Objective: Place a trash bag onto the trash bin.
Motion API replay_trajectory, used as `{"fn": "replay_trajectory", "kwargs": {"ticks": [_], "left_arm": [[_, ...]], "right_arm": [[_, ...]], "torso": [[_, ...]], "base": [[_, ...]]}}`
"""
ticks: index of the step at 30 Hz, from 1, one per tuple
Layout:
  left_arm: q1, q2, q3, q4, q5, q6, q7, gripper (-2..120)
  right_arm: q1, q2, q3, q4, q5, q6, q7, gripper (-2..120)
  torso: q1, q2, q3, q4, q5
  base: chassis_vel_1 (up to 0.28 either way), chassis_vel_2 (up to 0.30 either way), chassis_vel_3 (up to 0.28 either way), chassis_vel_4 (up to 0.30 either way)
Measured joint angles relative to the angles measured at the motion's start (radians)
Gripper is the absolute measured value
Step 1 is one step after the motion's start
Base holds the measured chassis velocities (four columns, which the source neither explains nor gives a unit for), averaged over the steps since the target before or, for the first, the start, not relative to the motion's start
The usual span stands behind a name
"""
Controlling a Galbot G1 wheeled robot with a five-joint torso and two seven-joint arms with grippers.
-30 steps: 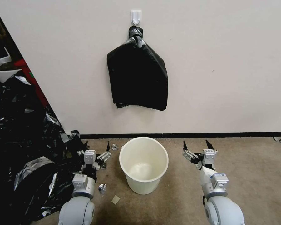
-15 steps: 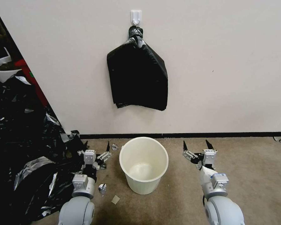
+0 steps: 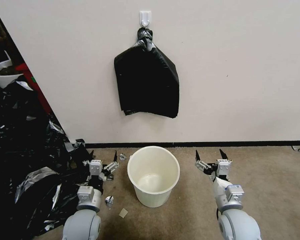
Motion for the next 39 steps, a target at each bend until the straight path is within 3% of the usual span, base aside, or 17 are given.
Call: {"fn": "replay_trajectory", "kwargs": {"ticks": [39], "left_arm": [[0.0, 0.0, 0.0, 0.0, 0.0, 0.0, 0.0, 100]], "right_arm": [[0.0, 0.0, 0.0, 0.0, 0.0, 0.0, 0.0, 100]], "torso": [[0.0, 0.0, 0.0, 0.0, 0.0]], "base": [[0.0, 0.0, 0.0, 0.0]]}}
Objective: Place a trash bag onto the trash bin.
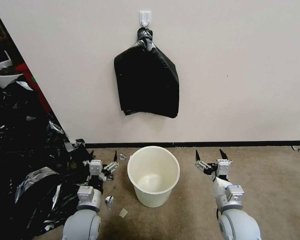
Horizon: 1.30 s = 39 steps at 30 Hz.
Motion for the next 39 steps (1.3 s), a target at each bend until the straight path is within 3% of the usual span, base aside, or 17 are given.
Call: {"fn": "replay_trajectory", "kwargs": {"ticks": [33, 39], "left_arm": [[0.0, 0.0, 0.0, 0.0, 0.0, 0.0, 0.0, 100], [-0.03, 0.005, 0.035, -0.008, -0.079, -0.005, -0.057, 100]], "right_arm": [[0.0, -0.001, 0.0, 0.0, 0.001, 0.001, 0.002, 100], [-0.021, -0.049, -0.012, 0.049, 0.097, 0.042, 0.119, 100]], "torso": [[0.0, 0.0, 0.0, 0.0, 0.0], [0.0, 0.0, 0.0, 0.0001, 0.0]], "base": [[0.0, 0.0, 0.0, 0.0], [0.0, 0.0, 0.0, 0.0]]}}
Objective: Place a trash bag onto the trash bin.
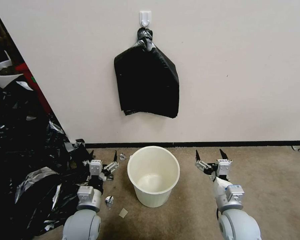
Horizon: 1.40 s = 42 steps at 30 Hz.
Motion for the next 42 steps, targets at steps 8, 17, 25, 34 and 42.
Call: {"fn": "replay_trajectory", "kwargs": {"ticks": [8, 17, 25, 34, 42], "left_arm": [[-0.087, 0.023, 0.043, -0.021, 0.025, -0.131, -0.033, 100], [-0.044, 0.033, 0.006, -0.052, 0.107, -0.142, -0.027, 100], [0.002, 0.047, 0.007, -0.085, -0.008, -0.096, -0.073, 100], [0.073, 0.039, -0.035, -0.113, 0.049, -0.115, -0.075, 100], [0.1, 0.032, -0.099, -0.151, 0.055, -0.126, -0.075, 100]], "right_arm": [[-0.026, -0.058, -0.016, 0.056, 0.116, 0.051, 0.14, 100], [0.065, -0.099, -0.051, -0.034, -0.009, 0.189, 0.006, 100], [0.337, -0.141, -0.243, -0.214, 0.267, 0.354, -0.127, 100], [0.805, -0.037, -0.536, -0.414, 0.842, 0.375, -0.219, 100], [1.147, 0.08, -0.588, -0.705, 0.991, 0.348, -0.293, 100]], "torso": [[0.0, 0.0, 0.0, 0.0, -0.0003], [0.0, 0.0, 0.0, -0.0002, 0.0001], [0.0, 0.0, 0.0, -0.0002, 0.0], [0.0, 0.0, 0.0, 0.0002, -0.0006], [0.0, 0.0, 0.0, 0.0, -0.0003]], "base": [[0.0, 0.0, 0.0, 0.0], [0.0, 0.0, 0.0, 0.0], [0.0, 0.0, 0.0, 0.0], [0.0, 0.0, 0.0, 0.0], [0.0, 0.0, 0.0, 0.0]]}}
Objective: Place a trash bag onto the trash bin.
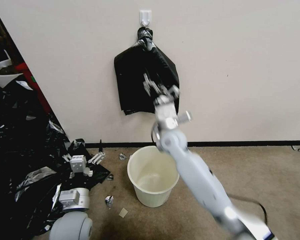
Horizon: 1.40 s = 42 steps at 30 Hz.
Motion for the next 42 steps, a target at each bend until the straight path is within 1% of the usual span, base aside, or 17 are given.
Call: {"fn": "replay_trajectory", "kwargs": {"ticks": [1, 4, 7, 15, 25, 32, 42], "left_arm": [[0.0, 0.0, 0.0, 0.0, 0.0, 0.0, 0.0, 100], [0.006, -0.008, -0.012, -0.013, 0.0, -0.006, 0.0, 100], [0.008, -0.013, -0.015, -0.019, -0.001, -0.01, 0.001, 100], [0.001, -0.026, -0.012, -0.015, 0.01, -0.015, 0.001, 100], [-0.002, -0.038, 0.004, -0.003, 0.028, -0.017, 0.002, 100], [0.001, -0.039, 0.0, 0.001, 0.031, -0.029, 0.002, 100], [0.003, -0.033, -0.001, 0.01, 0.035, -0.042, 0.002, 100]], "right_arm": [[0.0, 0.0, 0.0, 0.0, 0.0, 0.0, 0.0, 100], [0.072, 0.013, 0.007, -0.082, -0.003, 0.003, -0.014, 100], [0.091, 0.008, 0.008, -0.104, 0.002, 0.003, -0.014, 100], [0.074, 0.003, 0.007, -0.087, -0.003, 0.001, -0.012, 100], [0.061, 0.002, 0.002, -0.095, -0.007, -0.002, -0.012, 100], [0.065, 0.027, 0.018, -0.127, -0.008, -0.003, -0.016, 100], [0.092, 0.052, 0.032, -0.135, -0.014, -0.002, -0.021, 100]], "torso": [[0.0, 0.0, 0.0, 0.0, 0.0], [0.0, 0.0, 0.0, 0.0, 0.0002], [0.0, 0.0, 0.0, -0.0001, 0.0002], [0.0, 0.0, 0.0, -0.0002, 0.0003], [0.0, 0.0, 0.0, -0.0001, 0.0003], [0.0, 0.0, 0.0, -0.0001, 0.0003], [0.0, 0.0, 0.0, 0.0, 0.0003]], "base": [[0.0, 0.0, 0.0, 0.0], [0.0, 0.0, 0.0, 0.0], [0.0, 0.0, 0.0, 0.0], [0.0, 0.0, 0.0, 0.0], [0.0, 0.0, 0.0, 0.0], [0.0, 0.0, 0.0, 0.0], [0.0, 0.0, 0.0, 0.0]]}}
